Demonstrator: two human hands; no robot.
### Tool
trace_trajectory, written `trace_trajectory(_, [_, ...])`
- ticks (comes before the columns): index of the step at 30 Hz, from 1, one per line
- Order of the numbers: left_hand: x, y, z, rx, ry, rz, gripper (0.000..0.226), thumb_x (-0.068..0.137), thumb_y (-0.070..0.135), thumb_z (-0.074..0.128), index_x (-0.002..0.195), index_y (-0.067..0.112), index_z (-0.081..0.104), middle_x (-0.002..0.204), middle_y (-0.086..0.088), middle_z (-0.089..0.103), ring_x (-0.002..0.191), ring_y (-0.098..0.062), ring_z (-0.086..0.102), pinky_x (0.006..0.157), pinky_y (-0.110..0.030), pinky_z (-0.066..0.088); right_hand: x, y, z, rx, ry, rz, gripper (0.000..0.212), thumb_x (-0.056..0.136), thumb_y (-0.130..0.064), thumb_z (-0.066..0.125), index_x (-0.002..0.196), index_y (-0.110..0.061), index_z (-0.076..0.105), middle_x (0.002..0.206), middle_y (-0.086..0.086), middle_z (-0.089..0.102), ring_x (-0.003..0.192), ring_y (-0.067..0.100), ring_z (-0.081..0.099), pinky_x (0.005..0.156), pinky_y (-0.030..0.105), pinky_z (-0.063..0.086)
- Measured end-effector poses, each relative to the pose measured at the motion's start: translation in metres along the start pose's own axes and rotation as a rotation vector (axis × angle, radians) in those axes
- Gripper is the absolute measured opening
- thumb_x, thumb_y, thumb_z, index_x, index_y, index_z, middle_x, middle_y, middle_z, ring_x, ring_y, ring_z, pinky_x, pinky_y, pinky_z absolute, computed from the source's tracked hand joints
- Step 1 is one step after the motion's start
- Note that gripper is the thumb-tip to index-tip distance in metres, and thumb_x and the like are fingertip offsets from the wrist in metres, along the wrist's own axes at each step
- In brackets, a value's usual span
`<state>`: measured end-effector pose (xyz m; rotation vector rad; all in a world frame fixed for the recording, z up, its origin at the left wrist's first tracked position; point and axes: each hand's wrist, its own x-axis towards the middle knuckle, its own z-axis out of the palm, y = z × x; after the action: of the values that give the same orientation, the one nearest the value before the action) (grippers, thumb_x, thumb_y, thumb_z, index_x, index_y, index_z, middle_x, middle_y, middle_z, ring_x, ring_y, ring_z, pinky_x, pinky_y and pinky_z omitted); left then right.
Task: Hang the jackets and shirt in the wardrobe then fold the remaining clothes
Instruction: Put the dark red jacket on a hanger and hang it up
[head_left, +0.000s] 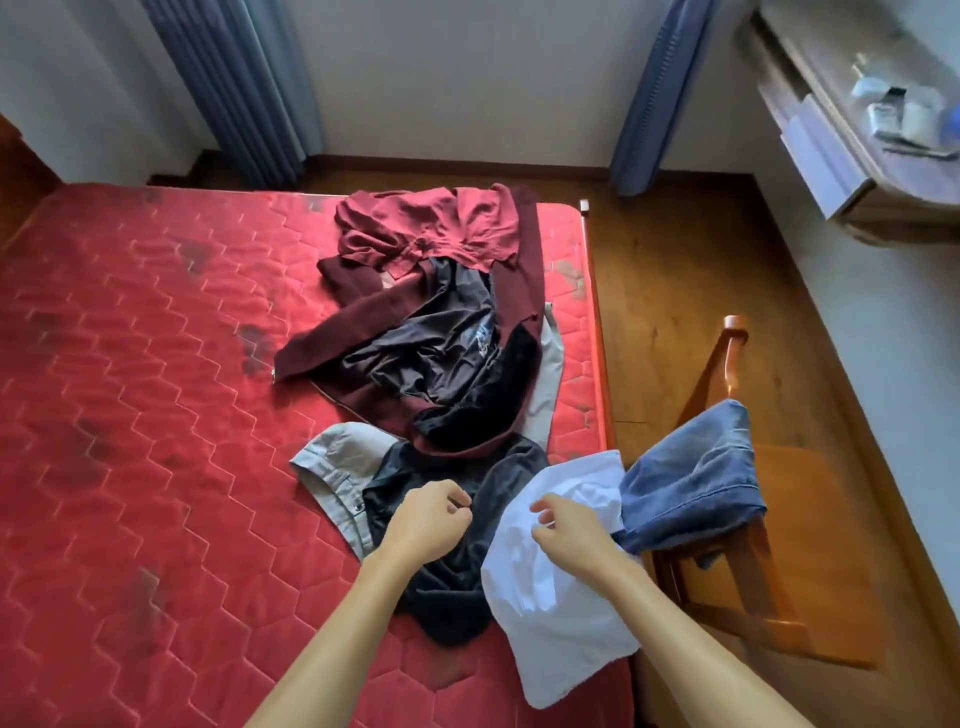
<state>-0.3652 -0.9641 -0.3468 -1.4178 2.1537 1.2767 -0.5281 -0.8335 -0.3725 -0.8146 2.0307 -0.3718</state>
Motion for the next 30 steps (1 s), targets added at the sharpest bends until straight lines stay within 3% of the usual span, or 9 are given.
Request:
trace_trajectory(6, [0.110,-0.043,0.005,-0.589,0.014,-0.275,0.020,0.093,0.025,0.055,0.104,0.017,0.070,0.094,-0.006,0.075,0.077,-0.016,0.071,0.072,-0.032,0.057,0.103,-0.034,0.038,-0.042,-0.049,0.009,0.041,0.091,-0.013,0.047,0.131,-0.017,0.058,0.112,0.002,0.067,0.106,0.019,0.060,0.089,0.029,0.049])
trace_trajectory(11, [0.213,-0.082,0.031,-1.118,0.004,-0.603,0.046,0.098,0.029,0.058,0.133,0.001,0.051,0.122,-0.018,0.064,0.107,-0.028,0.065,0.082,-0.040,0.057,0.189,-0.028,0.077,-0.080,-0.090,0.051,0.047,0.092,-0.008,0.043,0.137,-0.015,0.051,0.118,0.004,0.064,0.109,0.021,0.058,0.092,0.027,0.045])
trace_trajectory(14, [0.260,-0.088,0.050,-1.244,0.035,-0.681,0.072,0.094,0.036,0.066,0.148,0.002,0.032,0.143,-0.016,0.047,0.124,-0.031,0.053,0.100,-0.044,0.049,0.224,-0.014,0.098,-0.065,-0.117,0.088,0.048,0.093,-0.008,0.043,0.141,-0.016,0.046,0.119,0.004,0.062,0.102,0.019,0.057,0.086,0.026,0.046])
trace_trajectory(16, [0.284,-0.092,0.063,-1.244,0.128,-0.680,0.072,0.091,0.039,0.069,0.144,0.004,0.036,0.127,-0.008,0.052,0.110,-0.025,0.056,0.102,-0.040,0.045,0.237,-0.003,0.106,-0.057,-0.120,0.127,0.049,0.094,-0.009,0.043,0.142,-0.016,0.043,0.121,0.004,0.062,0.104,0.019,0.057,0.085,0.027,0.046])
trace_trajectory(19, [0.304,-0.100,0.074,-1.357,0.171,-0.616,0.025,0.093,0.030,0.068,0.104,0.009,0.059,0.112,-0.009,0.065,0.095,-0.022,0.061,0.093,-0.039,0.052,0.242,0.015,0.115,-0.019,-0.105,0.212,0.046,0.095,-0.013,0.041,0.141,-0.015,0.043,0.107,0.003,0.067,0.096,0.018,0.063,0.075,0.023,0.048])
trace_trajectory(21, [0.299,-0.101,0.074,-1.411,0.137,-0.532,0.008,0.096,0.015,0.061,0.096,0.007,0.060,0.103,-0.014,0.068,0.089,-0.023,0.064,0.082,-0.036,0.056,0.239,0.019,0.115,0.056,-0.098,0.278,0.039,0.098,-0.018,0.041,0.136,-0.010,0.047,0.096,0.006,0.068,0.089,0.018,0.067,0.074,0.027,0.052])
trace_trajectory(23, [0.284,-0.095,0.062,-1.476,0.119,-0.451,0.006,0.097,0.009,0.054,0.099,0.004,0.058,0.098,-0.015,0.067,0.087,-0.024,0.064,0.075,-0.035,0.057,0.237,0.013,0.110,0.251,-0.071,0.377,0.041,0.102,-0.026,0.041,0.130,0.004,0.050,0.105,0.021,0.067,0.090,0.028,0.068,0.090,0.046,0.053])
trace_trajectory(25, [0.264,-0.088,0.043,-1.534,0.099,-0.390,0.012,0.098,0.009,0.050,0.103,0.004,0.059,0.098,-0.014,0.068,0.086,-0.022,0.066,0.071,-0.035,0.059,0.236,0.002,0.102,0.557,-0.064,0.483,0.058,0.106,-0.036,0.035,0.132,0.015,0.043,0.120,0.036,0.059,0.105,0.044,0.065,0.098,0.053,0.048])
trace_trajectory(30, [0.208,-0.051,-0.029,-1.460,0.020,-0.186,0.030,0.104,0.015,0.039,0.112,0.002,0.065,0.102,-0.009,0.075,0.088,-0.018,0.073,0.075,-0.035,0.059,0.230,-0.043,0.078,1.067,-0.038,0.492,0.076,0.099,-0.062,0.034,0.148,-0.005,0.036,0.138,0.016,0.055,0.115,0.030,0.062,0.087,0.039,0.054])
